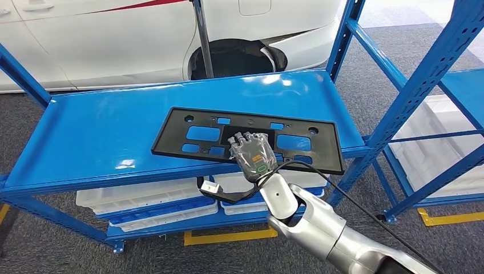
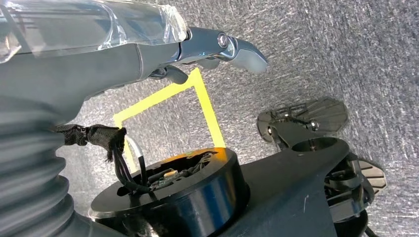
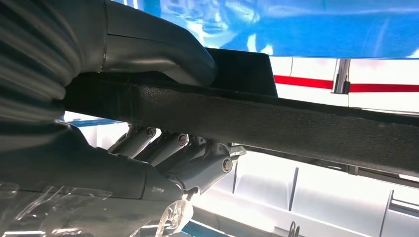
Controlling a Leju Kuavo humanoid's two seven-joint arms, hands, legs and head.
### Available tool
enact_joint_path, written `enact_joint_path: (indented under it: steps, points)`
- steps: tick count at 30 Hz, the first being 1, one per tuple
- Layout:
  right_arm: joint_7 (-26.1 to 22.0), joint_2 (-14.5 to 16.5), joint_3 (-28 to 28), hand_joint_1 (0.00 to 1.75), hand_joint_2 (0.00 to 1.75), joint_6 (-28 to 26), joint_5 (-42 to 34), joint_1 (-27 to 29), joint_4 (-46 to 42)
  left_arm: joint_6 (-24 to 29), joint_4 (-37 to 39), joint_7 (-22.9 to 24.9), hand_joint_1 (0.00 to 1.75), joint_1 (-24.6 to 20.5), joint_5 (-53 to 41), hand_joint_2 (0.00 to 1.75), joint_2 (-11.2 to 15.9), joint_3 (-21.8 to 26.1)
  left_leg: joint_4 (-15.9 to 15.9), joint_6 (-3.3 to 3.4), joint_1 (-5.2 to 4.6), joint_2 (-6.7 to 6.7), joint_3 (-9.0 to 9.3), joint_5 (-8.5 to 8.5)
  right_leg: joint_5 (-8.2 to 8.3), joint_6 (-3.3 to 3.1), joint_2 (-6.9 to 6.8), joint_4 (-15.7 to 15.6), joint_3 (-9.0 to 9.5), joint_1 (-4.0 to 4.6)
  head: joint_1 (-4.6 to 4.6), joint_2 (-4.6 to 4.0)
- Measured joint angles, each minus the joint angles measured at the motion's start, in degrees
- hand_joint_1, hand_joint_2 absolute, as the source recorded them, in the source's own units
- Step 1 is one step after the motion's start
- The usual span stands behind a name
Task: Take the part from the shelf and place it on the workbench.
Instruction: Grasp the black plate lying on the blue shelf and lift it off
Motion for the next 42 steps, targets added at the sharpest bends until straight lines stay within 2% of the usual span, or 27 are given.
enact_joint_path:
  steps: [6, 10, 11, 12, 13, 15, 16, 17, 18, 20, 21, 22, 23, 26, 27, 28, 30, 31, 32, 33, 34, 36, 37, 38, 40, 41, 42]
  points:
    - [-0.08, -0.22, 0.0, 1.75, 1.75, 0.01, -0.42, 0.5, -0.39, -0.01, 0.0, 0.37, 0.0, -0.07, -0.38, 1.75, 0.02, -0.02, 0.38, 0.43, -0.16, 0.01, -0.2, -0.21, 0.13, 0.31, 0.0, -0.01, 0.0, -0.2, 0.0, 0.0]
    - [-0.13, -0.27, -0.07, 1.75, 1.75, 0.02, -0.59, 0.59, -0.7, -0.02, 0.0, 0.46, 0.0, -0.14, -0.53, 1.75, 0.0, -0.07, 0.0, 1.32, -0.25, 0.03, -0.12, 0.59, 0.54, 1.14, 0.0, -0.26, 0.01, -0.46, 0.0, 0.0]
    - [-0.13, -0.31, -0.14, 1.75, 1.75, 0.03, -0.61, 0.59, -0.82, -0.04, 0.0, 0.49, 0.0, -0.16, -0.55, 1.75, -0.02, -0.11, -0.55, 1.58, -0.07, 0.09, 0.05, 1.14, 0.06, 1.42, 0.02, 0.1, -0.17, -0.43, 0.02, 0.0]
    - [-0.16, -0.36, -0.21, 1.75, 1.75, 0.03, -0.63, 0.6, -0.93, -0.06, 0.0, 0.56, 0.0, -0.17, -0.58, 1.75, -0.03, -0.15, -1.1, 1.78, 0.2, 0.16, 0.16, 1.65, -1.21, 1.65, 0.04, 1.51, -0.73, -0.39, 0.07, 0.0]
    - [-0.19, -0.44, -0.27, 1.75, 1.75, 0.04, -0.67, 0.63, -0.98, -0.08, 0.0, 0.63, 0.0, -0.17, -0.6, 1.75, -0.04, -0.19, -1.53, 1.87, 0.5, 0.23, 0.23, 2.05, -3.13, 1.88, 0.05, 4.17, -1.75, -0.43, 0.14, 0.0]
    - [-0.28, -0.64, -0.32, 1.75, 1.75, 0.06, -0.77, 0.77, -0.98, -0.09, 0.0, 0.91, 0.0, -0.16, -0.64, 1.75, -0.04, -0.28, -1.6, 1.89, 0.66, 0.28, -0.05, 2.33, -7.26, 2.41, 0.06, 11.87, -4.63, -0.79, 0.28, 0.0]
    - [-0.3, -0.76, -0.33, 1.75, 1.75, 0.07, -0.84, 0.9, -0.98, -0.08, 0.0, 1.02, 0.0, -0.14, -0.65, 1.75, -0.04, -0.33, -1.55, 1.79, 0.79, 0.27, -0.18, 2.4, -8.24, 2.73, 0.05, 14.79, -5.63, -1.04, 0.32, 0.0]
    - [-0.31, -0.88, -0.33, 1.75, 1.75, 0.07, -0.92, 1.04, -0.98, -0.08, 0.0, 1.12, 0.0, -0.15, -0.67, 1.75, -0.04, -0.36, -1.49, 1.64, 0.98, 0.26, -0.3, 2.48, -8.13, 3.07, 0.04, 15.73, -5.73, -1.31, 0.33, 0.0]
    - [-0.31, -0.97, -0.33, 1.75, 1.75, 0.07, -0.99, 1.14, -0.98, -0.08, 0.0, 1.16, 0.0, -0.16, -0.68, 1.75, -0.04, -0.37, -1.4, 1.43, 1.23, 0.24, -0.38, 2.52, -6.97, 3.44, 0.02, 14.32, -4.68, -1.6, 0.33, 0.0]
    - [-0.31, -1.08, -0.38, 1.75, 1.75, 0.08, -1.07, 1.18, -0.98, -0.06, 0.01, 1.16, 0.0, -0.27, -0.7, 1.75, 0.02, -0.37, -0.94, 0.67, 1.73, 0.19, -0.59, 2.39, -3.73, 4.41, -0.06, 6.37, -0.05, -2.24, 0.37, 0.0]
    - [-0.35, -1.09, -0.4, 1.75, 1.75, 0.08, -1.07, 1.16, -1.0, -0.04, 0.02, 1.17, 0.0, -0.37, -0.73, 1.75, 0.08, -0.37, -0.62, 0.18, 1.8, 0.14, -0.81, 2.3, -2.56, 4.5, 0.14, 3.17, 1.74, -2.32, 0.44, 0.0]
    - [-0.37, -1.12, -0.43, 1.75, 1.75, 0.09, -1.07, 1.13, -1.04, -0.03, 0.03, 1.18, 0.0, -0.44, -0.77, 1.75, 0.16, -0.37, -0.26, -0.28, 1.73, 0.08, -1.06, 2.24, -2.1, 4.4, 0.33, 1.19, 2.73, -2.44, 0.53, 0.0]
    - [-0.4, -1.14, -0.45, 1.75, 1.75, 0.09, -1.08, 1.11, -1.07, -0.02, 0.04, 1.18, 0.0, -0.49, -0.81, 1.75, 0.24, -0.37, 0.02, -0.64, 1.6, 0.0, -1.38, 2.28, -2.27, 3.97, 0.59, 0.79, 2.76, -2.39, 0.58, 0.0]
    - [-0.47, -1.15, -0.49, 1.75, 1.75, 0.07, -1.1, 1.08, -1.22, 0.0, 0.06, 1.24, 0.0, -0.54, -0.89, 1.75, 0.33, -0.37, 0.88, -1.36, 1.7, -0.06, -2.37, 2.03, -2.04, 2.09, 0.77, 1.33, 1.36, -2.34, 0.56, 0.0]
    - [-0.49, -1.15, -0.5, 1.75, 1.75, 0.06, -1.11, 1.05, -1.27, 0.0, 0.06, 1.26, 0.0, -0.58, -0.93, 1.75, 0.35, -0.37, 2.32, -1.49, 1.75, -0.03, -3.05, 0.78, -1.76, 1.54, 0.72, 1.34, 0.93, -2.31, 0.54, 0.0]
    - [-0.49, -1.15, -0.52, 1.75, 1.75, 0.06, -1.16, 1.02, -1.3, 0.0, 0.07, 1.27, 0.0, -0.67, -0.97, 1.75, 0.36, -0.37, 4.98, -1.54, 1.7, 0.0, -4.08, -1.27, -1.41, 1.02, 0.65, 1.31, 0.52, -2.23, 0.48, 0.0]
    - [-0.48, -1.15, -0.56, 1.75, 1.75, 0.06, -1.64, 1.01, -1.33, -0.01, 0.07, 1.27, 0.0, -1.01, -1.02, 1.75, 0.37, -0.36, 13.17, -1.49, 1.34, 0.01, -6.87, -6.33, -0.71, 0.32, 0.47, 1.34, -0.39, -1.82, 0.4, 0.0]
    - [-0.48, -1.15, -0.57, 1.75, 1.75, 0.07, -2.02, 1.04, -1.33, -0.01, 0.06, 1.28, 0.0, -1.17, -1.03, 1.75, 0.37, -0.36, 16.74, -1.34, 1.12, 0.02, -7.87, -8.02, -0.33, 0.1, 0.39, 1.34, -0.88, -1.51, 0.38, 0.0]
    - [-0.49, -1.15, -0.57, 1.75, 1.75, 0.09, -2.45, 1.06, -1.33, -0.01, 0.05, 1.3, 0.0, -1.27, -1.07, 1.75, 0.37, -0.36, 18.57, -1.04, 0.89, 0.02, -8.01, -8.72, 0.06, -0.07, 0.34, 1.35, -1.38, -1.17, 0.37, 0.0]
    - [-0.51, -1.15, -0.57, 1.75, 1.75, 0.13, -2.79, 1.07, -1.33, -0.01, 0.05, 1.33, 0.0, -1.27, -1.15, 1.75, 0.37, -0.37, 17.98, -0.55, 0.61, 0.01, -7.01, -8.3, 0.47, -0.18, 0.35, 1.35, -1.86, -0.82, 0.37, 0.0]
    - [-0.52, -1.15, -0.58, 1.75, 1.75, 0.17, -3.02, 1.06, -1.34, -0.01, 0.05, 1.37, 0.0, -1.19, -1.24, 1.75, 0.37, -0.38, 14.98, 0.11, 0.24, 0.01, -4.89, -7.01, 0.87, -0.26, 0.38, 1.35, -2.29, -0.5, 0.37, 0.0]
    - [-0.5, -1.14, -0.73, 1.75, 1.75, 0.21, -3.34, 1.03, -1.41, -0.02, 0.05, 1.45, 0.0, -1.08, -1.47, 1.75, 0.37, -0.41, 6.25, 1.78, -0.63, 0.17, 0.44, -4.52, 1.71, -0.21, 0.37, 1.23, -2.94, 0.01, 0.4, 0.0]
    - [-0.48, -1.14, -0.86, 1.75, 1.75, 0.2, -3.46, 1.02, -1.45, -0.02, 0.06, 1.46, 0.0, -1.06, -1.52, 1.75, 0.37, -0.42, 3.12, 2.35, -1.02, 0.34, 2.11, -3.62, 2.17, -0.06, 0.31, 1.07, -3.09, 0.08, 0.43, 0.0]
    - [-0.46, -1.13, -0.97, 1.75, 1.75, 0.2, -3.55, 0.99, -1.49, -0.02, 0.06, 1.46, 0.0, -1.08, -1.56, 1.75, 0.35, -0.44, 1.36, 2.71, -1.33, 0.51, 2.87, -3.17, 2.65, 0.19, 0.2, 0.9, -3.17, 0.04, 0.41, 0.0]
    - [-0.45, -1.09, -1.11, 1.75, 1.75, 0.2, -3.64, 0.97, -1.5, -0.01, 0.07, 1.49, 0.0, -1.04, -1.58, 1.75, 0.29, -0.48, 0.57, 2.73, -1.58, 0.68, 2.46, -2.04, 3.71, 0.83, 0.09, 0.37, -3.21, -0.1, 0.33, 0.0]
    - [-0.46, -1.09, -1.16, 1.75, 1.75, 0.2, -3.68, 0.97, -1.5, -0.02, 0.07, 1.51, 0.0, -1.02, -1.62, 1.75, 0.24, -0.52, 0.19, 2.7, -1.45, 0.75, 2.22, -1.36, 3.73, 1.14, 0.09, 0.32, -3.44, -0.12, 0.27, 0.0]
    - [-0.46, -1.1, -1.22, 1.75, 1.75, 0.2, -3.77, 0.97, -1.51, -0.02, 0.07, 1.55, 0.0, -1.02, -1.67, 1.75, 0.21, -0.55, -0.19, 2.77, -1.25, 0.82, 1.81, -0.54, 2.74, 1.4, 0.11, 0.94, -3.87, -0.09, 0.33, 0.0]
